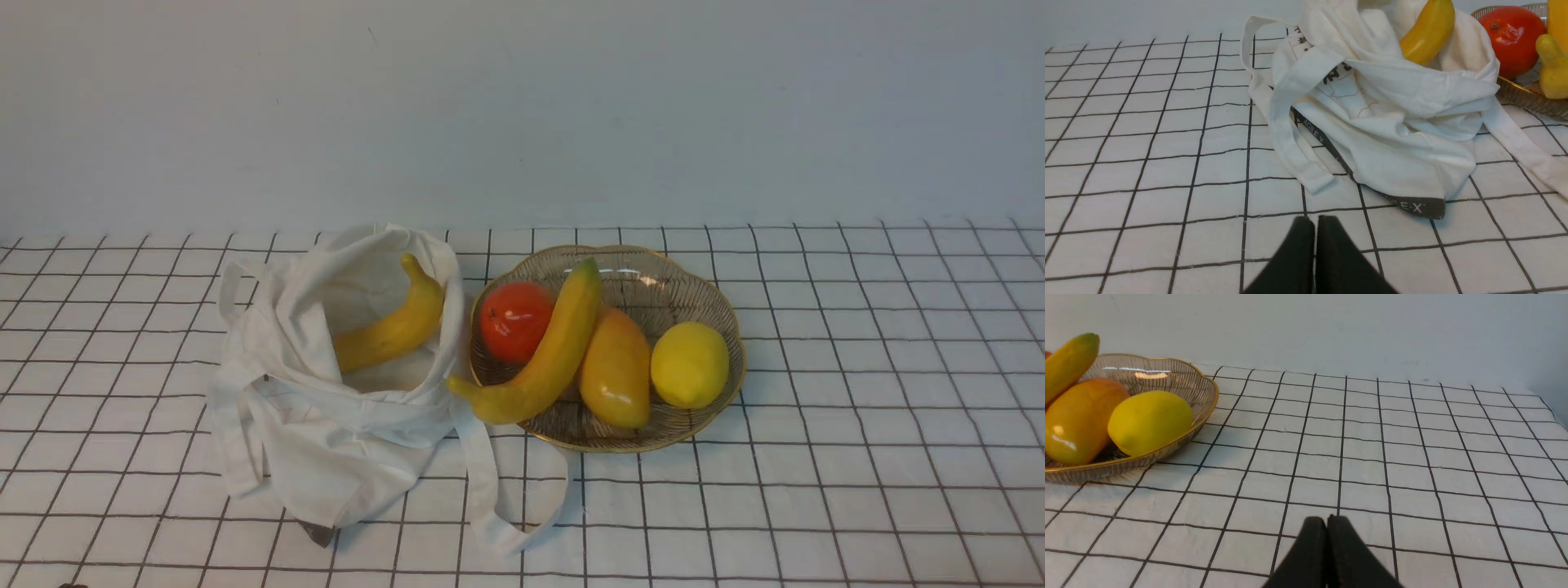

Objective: Take the fruit out of the bag on the white checkered tablecloth and place them on the plate.

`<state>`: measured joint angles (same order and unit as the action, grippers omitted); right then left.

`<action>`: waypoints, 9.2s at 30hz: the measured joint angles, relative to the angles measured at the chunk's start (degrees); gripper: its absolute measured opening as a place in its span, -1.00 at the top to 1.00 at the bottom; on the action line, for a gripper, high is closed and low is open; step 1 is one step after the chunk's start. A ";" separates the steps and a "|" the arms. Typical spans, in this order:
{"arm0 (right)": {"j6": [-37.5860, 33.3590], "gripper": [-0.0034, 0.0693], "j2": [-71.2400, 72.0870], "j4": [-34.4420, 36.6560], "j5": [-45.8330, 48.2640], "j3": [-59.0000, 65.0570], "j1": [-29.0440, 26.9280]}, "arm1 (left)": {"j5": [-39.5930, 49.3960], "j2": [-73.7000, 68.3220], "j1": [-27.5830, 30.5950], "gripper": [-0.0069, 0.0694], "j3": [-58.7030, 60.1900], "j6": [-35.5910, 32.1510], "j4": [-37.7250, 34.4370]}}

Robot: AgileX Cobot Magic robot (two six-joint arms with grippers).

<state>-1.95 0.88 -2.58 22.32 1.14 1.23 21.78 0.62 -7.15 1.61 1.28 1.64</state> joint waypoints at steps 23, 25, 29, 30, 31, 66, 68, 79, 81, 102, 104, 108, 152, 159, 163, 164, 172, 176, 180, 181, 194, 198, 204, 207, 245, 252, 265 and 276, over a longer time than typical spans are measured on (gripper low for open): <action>0.00 0.94 0.00 0.00 0.00 0.00 0.00 | 0.02 0.00 0.00 0.84 0.00 -0.05 0.43; 0.00 0.94 0.00 0.00 0.00 0.00 0.00 | -0.38 0.00 0.00 0.84 0.00 0.09 0.02; 0.00 0.94 0.00 0.00 0.00 0.00 0.00 | -5.83 0.00 0.00 0.84 0.04 4.99 -9.95; 0.00 0.94 0.00 0.00 0.00 0.00 0.00 | -7.21 0.00 0.00 0.84 0.04 6.51 -13.56; 0.00 0.94 0.00 0.00 0.00 0.00 0.00 | -8.89 0.00 0.00 0.84 0.04 7.54 -16.30; 0.00 0.94 0.00 0.00 0.00 0.00 0.00 | 14.91 -80.67 -0.12 0.84 -61.70 -22.27 -24.12; 0.00 0.94 0.00 0.00 0.00 0.00 0.00 | 14.98 -85.76 -0.54 0.82 -64.57 -26.72 -27.84; 0.00 0.94 0.00 0.00 0.00 0.00 0.00 | 3.70 -98.54 -4.98 0.06 -72.64 -40.04 -40.75; 0.12 0.94 0.00 0.00 0.00 0.00 0.00 | -0.40 -99.97 -5.03 -0.14 -72.64 -40.65 -43.66; 0.22 0.94 0.00 0.00 0.00 0.00 0.00 | -4.12 -109.70 -5.03 0.54 -72.80 -50.10 -57.20; 0.22 0.94 0.00 0.00 0.00 0.00 0.00 | -3.69 -108.72 -4.84 0.56 -72.80 -50.92 -56.12; 0.22 0.94 0.00 0.00 0.00 0.00 0.00 | -2.10 -104.80 -3.50 0.56 -72.80 -50.88 -55.35; 0.00 0.94 0.00 0.00 0.00 0.00 0.00 | 15.31 -106.78 -13.28 0.56 -90.15 -49.02 -98.05; 0.00 0.94 0.00 0.00 0.00 0.00 0.00 | 13.78 -116.60 -17.81 0.56 -98.81 -49.15 -98.16; 0.00 0.94 0.00 0.00 0.00 0.00 0.00 | 13.28 -121.56 -18.55 0.56 -102.14 -52.59 -98.22; 0.00 0.94 0.00 0.00 0.00 0.00 0.00 | 13.13 -122.35 -18.55 0.56 -102.48 -53.64 -98.22; 0.00 0.94 0.00 0.00 0.00 0.00 0.00 | 9.34 -126.57 -18.70 0.56 -103.30 -71.77 -98.22; 0.00 0.94 0.00 0.00 0.00 0.00 0.00 | 9.04 -127.93 -18.96 0.56 -103.35 -83.88 -98.33; 0.00 0.94 0.00 0.00 0.00 0.00 0.00 | 7.98 -129.14 -19.82 0.56 -103.41 -91.76 -98.39; 0.00 0.94 0.00 0.00 0.00 0.00 0.00 | 7.77 -129.37 -20.00 0.56 -103.41 -92.57 -98.39; 0.00 0.94 0.00 0.00 0.00 0.00 0.00 | 3.32 -129.87 -20.54 -0.04 -103.47 -88.41 -94.64; 0.00 0.94 0.00 0.00 0.00 0.00 0.00 | 3.42 -129.87 -20.49 -0.60 -103.47 -82.73 -87.97; 0.00 0.94 0.00 0.00 0.00 0.00 0.00 | 5.09 -128.05 -19.67 -0.71 -103.47 -73.69 -77.99; 0.00 0.94 0.00 0.00 0.00 0.00 0.00 | 7.66 -124.51 -18.24 -0.48 -103.47 -66.60 -69.83; 0.20 0.94 0.00 0.00 0.00 0.00 0.00 | 34.05 -40.37 -12.50 0.84 -70.15 -18.13 -10.27; 0.20 0.94 0.00 0.00 0.00 0.00 0.00 | 33.50 -34.01 -12.50 0.84 -69.91 -9.28 -3.04; 0.20 0.94 0.00 0.00 0.00 0.00 0.00 | 35.88 -26.14 -12.50 0.84 -69.66 6.12 12.98; 0.24 0.94 0.00 0.00 0.00 0.00 0.00 | 27.52 -16.45 -11.69 0.84 -53.81 6.26 12.49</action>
<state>-1.71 0.88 -2.58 22.32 1.14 1.23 49.31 -15.83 -18.84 -52.21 7.55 14.13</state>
